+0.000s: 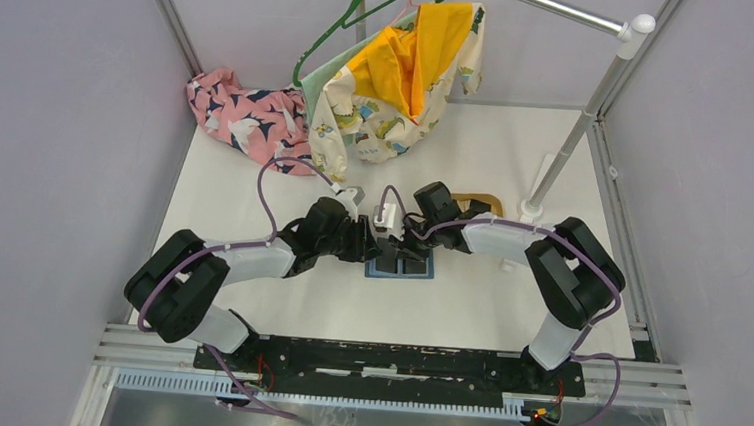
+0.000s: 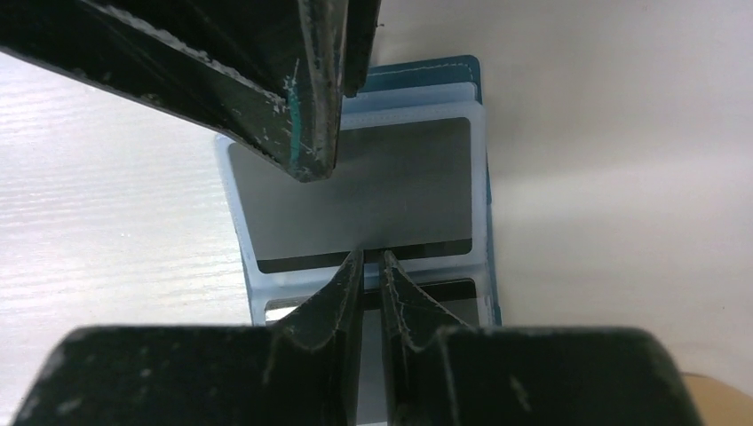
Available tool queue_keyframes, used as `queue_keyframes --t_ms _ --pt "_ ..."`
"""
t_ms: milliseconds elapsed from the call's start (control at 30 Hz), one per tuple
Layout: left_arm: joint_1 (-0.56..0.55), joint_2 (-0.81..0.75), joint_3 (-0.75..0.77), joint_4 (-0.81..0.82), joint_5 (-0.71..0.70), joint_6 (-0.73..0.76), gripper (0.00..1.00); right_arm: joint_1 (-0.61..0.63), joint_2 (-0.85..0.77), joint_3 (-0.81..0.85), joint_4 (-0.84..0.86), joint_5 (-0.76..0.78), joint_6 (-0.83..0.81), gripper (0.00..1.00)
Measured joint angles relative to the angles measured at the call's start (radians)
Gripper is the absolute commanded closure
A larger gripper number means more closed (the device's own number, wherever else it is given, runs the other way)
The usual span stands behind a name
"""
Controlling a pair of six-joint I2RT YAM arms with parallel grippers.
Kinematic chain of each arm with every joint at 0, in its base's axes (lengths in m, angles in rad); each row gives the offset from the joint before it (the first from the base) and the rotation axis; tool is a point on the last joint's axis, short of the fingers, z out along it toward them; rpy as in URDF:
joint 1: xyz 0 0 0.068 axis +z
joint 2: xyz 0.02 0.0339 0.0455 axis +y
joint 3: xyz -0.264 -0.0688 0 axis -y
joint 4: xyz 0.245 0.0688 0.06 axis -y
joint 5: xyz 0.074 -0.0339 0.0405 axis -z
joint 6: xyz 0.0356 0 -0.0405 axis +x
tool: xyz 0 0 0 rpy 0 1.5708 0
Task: Put the credit cards into the card holder
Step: Insert the credit card into the card holder.
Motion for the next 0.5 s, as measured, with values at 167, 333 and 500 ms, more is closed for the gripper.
queue_keyframes --t_ms 167,333,500 --pt "0.0 0.009 0.0 0.018 0.008 0.0 0.52 -0.001 0.013 0.009 -0.013 0.006 -0.015 0.84" --pt "0.0 0.029 0.0 0.039 0.026 -0.013 0.5 -0.001 0.024 0.023 -0.027 0.004 -0.022 0.84" --pt "0.0 0.03 0.0 0.044 0.026 -0.019 0.5 -0.001 0.027 0.029 -0.034 0.003 -0.025 0.84"
